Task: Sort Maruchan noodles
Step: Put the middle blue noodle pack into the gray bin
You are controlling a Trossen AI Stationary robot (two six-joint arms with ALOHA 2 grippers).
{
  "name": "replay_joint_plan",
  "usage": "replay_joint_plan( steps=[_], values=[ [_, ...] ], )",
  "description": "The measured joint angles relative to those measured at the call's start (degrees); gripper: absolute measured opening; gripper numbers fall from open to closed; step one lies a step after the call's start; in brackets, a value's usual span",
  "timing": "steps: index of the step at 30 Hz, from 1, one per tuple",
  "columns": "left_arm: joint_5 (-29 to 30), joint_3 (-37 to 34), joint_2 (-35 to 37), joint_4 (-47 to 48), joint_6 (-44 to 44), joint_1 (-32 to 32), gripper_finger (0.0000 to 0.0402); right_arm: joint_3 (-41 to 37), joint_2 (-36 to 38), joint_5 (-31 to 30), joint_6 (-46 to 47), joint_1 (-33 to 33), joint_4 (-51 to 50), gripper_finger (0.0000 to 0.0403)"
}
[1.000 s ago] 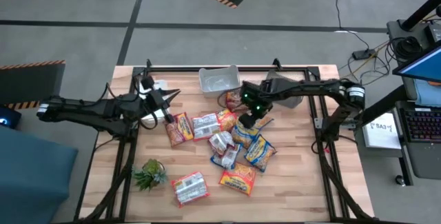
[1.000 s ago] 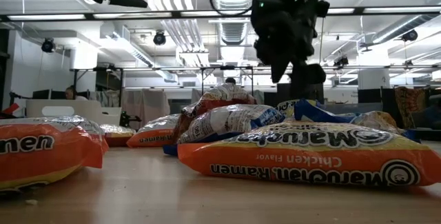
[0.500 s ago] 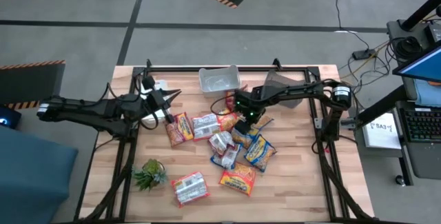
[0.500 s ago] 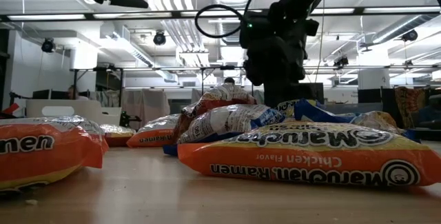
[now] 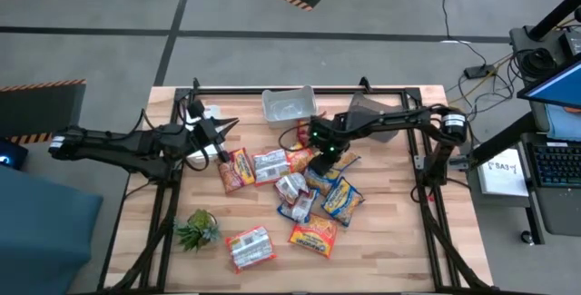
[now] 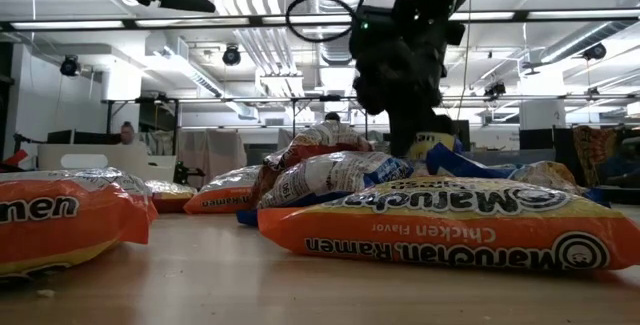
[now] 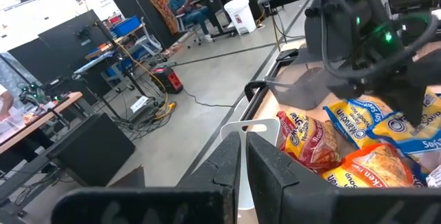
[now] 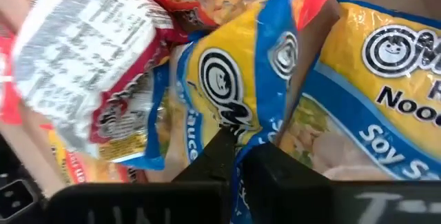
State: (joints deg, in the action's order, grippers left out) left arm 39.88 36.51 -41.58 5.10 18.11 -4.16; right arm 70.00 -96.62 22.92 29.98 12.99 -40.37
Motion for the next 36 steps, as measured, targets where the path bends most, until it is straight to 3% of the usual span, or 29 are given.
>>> replay_joint_plan(
  steps=[9, 15, 18, 22, 30, 33, 36],
  values=[
    [0.02, 0.04, 0.00, -2.11, 0.53, 0.00, 0.0007, 4.23, 8.09, -1.18, 5.41, 1.75, -1.06, 0.0008],
    [0.02, 0.09, -0.04, -2.27, 0.89, 0.00, 0.0007, 6.24, 9.10, -5.02, 0.38, 1.87, -3.04, 0.0011],
    [0.02, 0.09, -0.08, -2.29, 0.88, 0.00, 0.0007, 5.74, 8.78, -4.95, 2.12, 2.12, -6.72, 0.0029],
    [0.02, 0.09, -0.22, -2.34, 0.90, 0.00, 0.0007, 5.41, 7.68, -4.97, 3.42, 2.58, -9.16, 0.0090],
    [0.02, 0.09, -0.40, -2.51, 0.90, 0.00, 0.0007, 1.69, 4.73, -4.71, 1.20, 2.54, -7.88, 0.0261],
    [0.02, 0.09, -0.46, -2.51, 0.89, 0.00, 0.0007, -1.89, 3.14, -3.20, 0.03, 2.52, -3.71, 0.0309],
    [0.02, 0.09, -0.46, -2.54, 0.90, 0.00, 0.0007, -7.02, 1.37, 2.20, 0.01, 1.38, 7.54, 0.0333]
  ],
)
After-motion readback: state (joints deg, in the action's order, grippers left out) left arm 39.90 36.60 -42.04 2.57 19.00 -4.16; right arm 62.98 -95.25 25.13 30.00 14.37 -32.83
